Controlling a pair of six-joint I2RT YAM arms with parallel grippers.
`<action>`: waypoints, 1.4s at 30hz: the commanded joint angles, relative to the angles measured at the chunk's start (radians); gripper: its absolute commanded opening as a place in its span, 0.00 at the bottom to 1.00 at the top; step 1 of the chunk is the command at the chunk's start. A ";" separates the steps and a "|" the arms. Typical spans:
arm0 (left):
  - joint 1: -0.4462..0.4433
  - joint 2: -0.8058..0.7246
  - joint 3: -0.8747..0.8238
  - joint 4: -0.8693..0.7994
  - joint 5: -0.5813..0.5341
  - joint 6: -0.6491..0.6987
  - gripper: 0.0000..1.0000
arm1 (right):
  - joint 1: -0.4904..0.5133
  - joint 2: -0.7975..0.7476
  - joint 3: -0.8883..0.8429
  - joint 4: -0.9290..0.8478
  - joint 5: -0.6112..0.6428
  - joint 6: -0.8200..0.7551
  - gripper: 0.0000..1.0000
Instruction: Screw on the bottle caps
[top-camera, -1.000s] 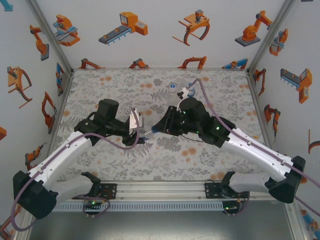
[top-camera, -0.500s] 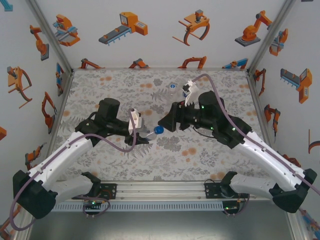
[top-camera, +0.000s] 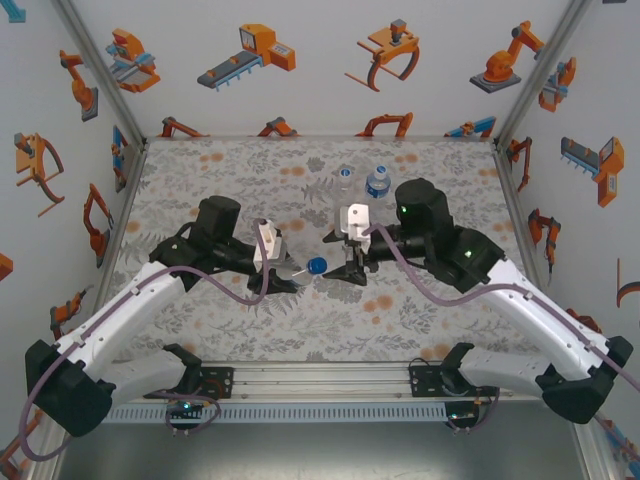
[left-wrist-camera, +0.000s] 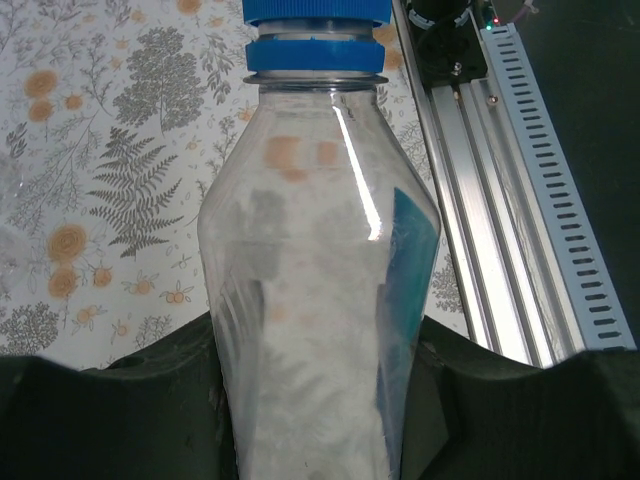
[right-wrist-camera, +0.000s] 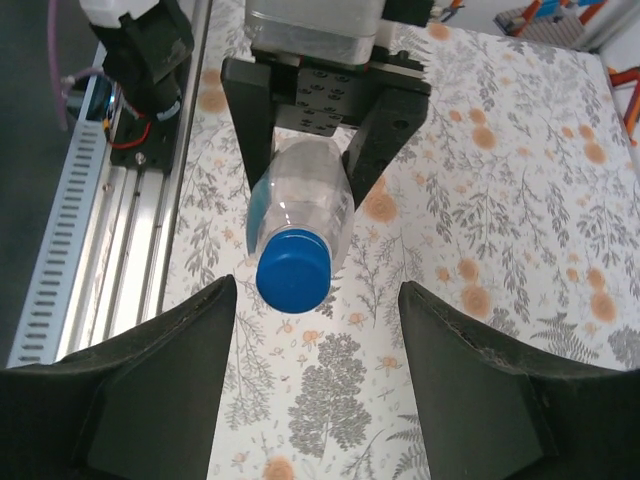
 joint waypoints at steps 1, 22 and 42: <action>-0.001 0.003 0.032 -0.028 0.048 0.028 0.00 | 0.009 0.018 0.028 -0.003 -0.071 -0.104 0.59; -0.002 -0.009 0.032 -0.012 0.015 0.008 0.00 | 0.050 0.044 -0.011 0.112 0.138 0.276 0.00; -0.002 -0.023 -0.034 0.287 -0.285 -0.106 0.00 | 0.031 0.062 -0.226 0.355 0.566 1.926 0.00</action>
